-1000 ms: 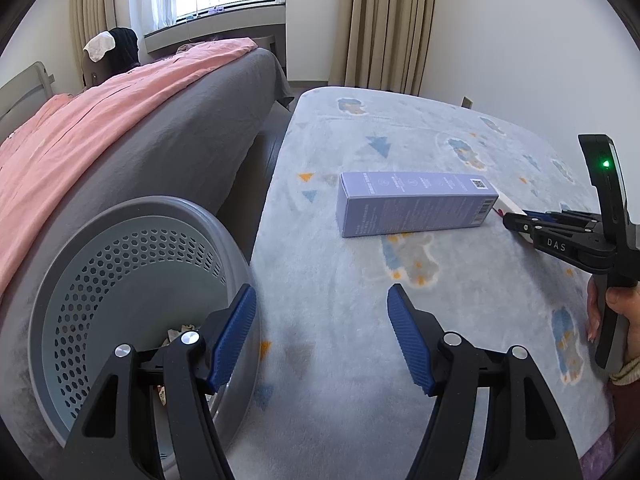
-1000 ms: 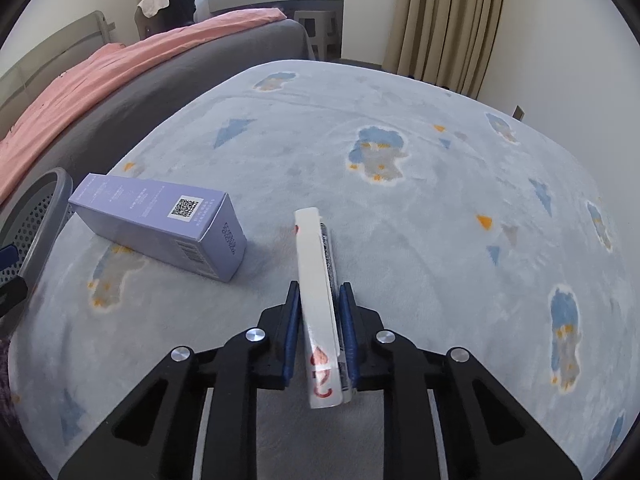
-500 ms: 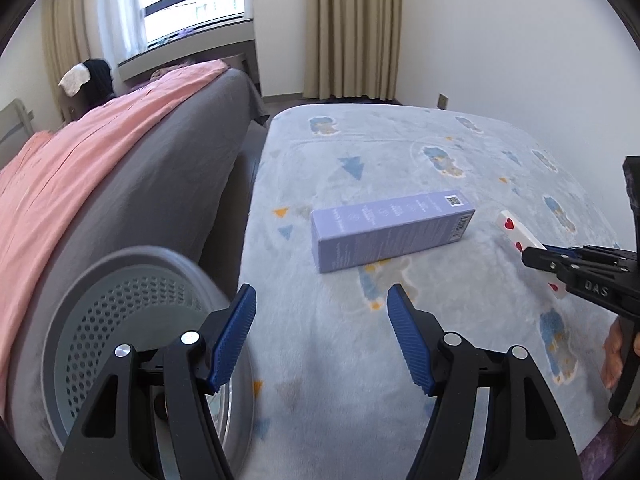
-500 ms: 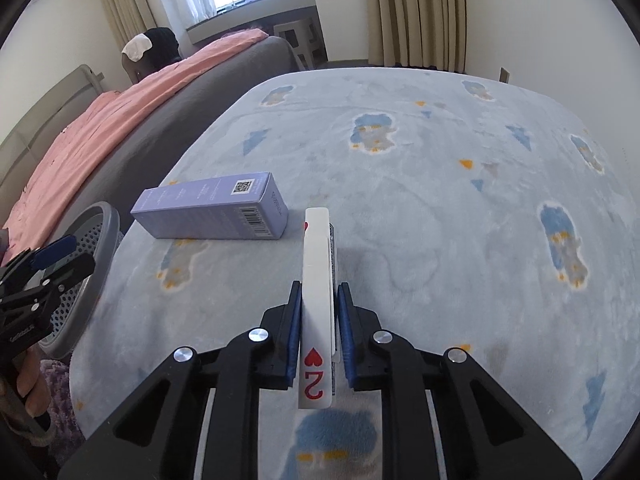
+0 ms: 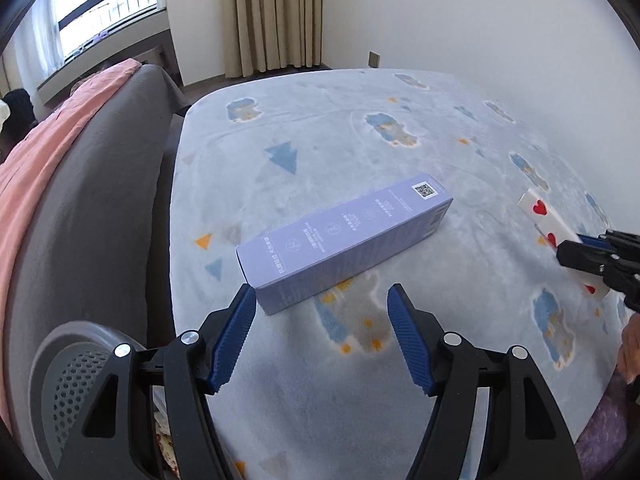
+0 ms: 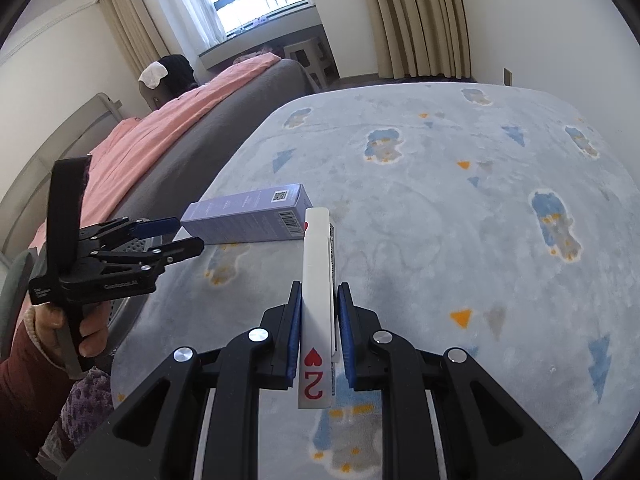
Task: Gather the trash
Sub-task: 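Grasp the lavender Zootopia box with the left tool while the right tool holds the card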
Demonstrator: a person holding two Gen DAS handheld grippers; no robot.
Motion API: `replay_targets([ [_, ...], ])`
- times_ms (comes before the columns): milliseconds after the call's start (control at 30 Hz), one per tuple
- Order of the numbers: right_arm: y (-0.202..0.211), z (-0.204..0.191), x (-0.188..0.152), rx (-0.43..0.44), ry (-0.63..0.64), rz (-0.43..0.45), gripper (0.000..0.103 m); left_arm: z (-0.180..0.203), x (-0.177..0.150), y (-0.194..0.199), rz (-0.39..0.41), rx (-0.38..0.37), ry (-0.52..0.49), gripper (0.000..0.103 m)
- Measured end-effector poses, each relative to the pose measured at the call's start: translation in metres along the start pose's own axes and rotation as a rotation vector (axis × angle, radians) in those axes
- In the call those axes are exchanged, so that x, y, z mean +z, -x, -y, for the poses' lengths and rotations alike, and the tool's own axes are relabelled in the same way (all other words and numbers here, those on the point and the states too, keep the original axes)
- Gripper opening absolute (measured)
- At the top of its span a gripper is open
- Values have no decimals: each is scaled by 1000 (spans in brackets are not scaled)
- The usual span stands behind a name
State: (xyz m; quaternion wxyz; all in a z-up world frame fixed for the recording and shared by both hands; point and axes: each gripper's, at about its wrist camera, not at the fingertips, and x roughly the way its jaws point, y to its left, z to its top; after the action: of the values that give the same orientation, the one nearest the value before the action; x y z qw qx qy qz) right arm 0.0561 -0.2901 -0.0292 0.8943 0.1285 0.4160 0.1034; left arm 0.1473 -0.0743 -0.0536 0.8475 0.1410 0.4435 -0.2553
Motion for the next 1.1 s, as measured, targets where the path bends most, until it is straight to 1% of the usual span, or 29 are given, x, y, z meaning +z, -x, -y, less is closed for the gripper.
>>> replay_targets([
  [67,2,0,2,18,-2,10,18,1,4,-4,-11,14,-43,65],
  [200,5,-1,5,47,-2,20,18,2,10,-7,-15,24,-94,66],
  [367,7,2,5,64,-11,24,18,2,16,-7,1,3,-117,65],
  [633,10,9,5,82,-25,26,18,2,27,-9,30,-18,-195,66],
  [767,9,12,6,93,-30,27,18,-3,36,-12,29,-35,-232,65],
  [833,8,13,6,97,-33,25,18,-5,39,-17,21,-57,-255,66],
  [967,6,16,6,107,-37,24,18,-10,44,-22,4,-135,-284,67],
  [1100,6,19,7,113,-43,25,18,-12,47,-27,-14,-163,-295,68],
])
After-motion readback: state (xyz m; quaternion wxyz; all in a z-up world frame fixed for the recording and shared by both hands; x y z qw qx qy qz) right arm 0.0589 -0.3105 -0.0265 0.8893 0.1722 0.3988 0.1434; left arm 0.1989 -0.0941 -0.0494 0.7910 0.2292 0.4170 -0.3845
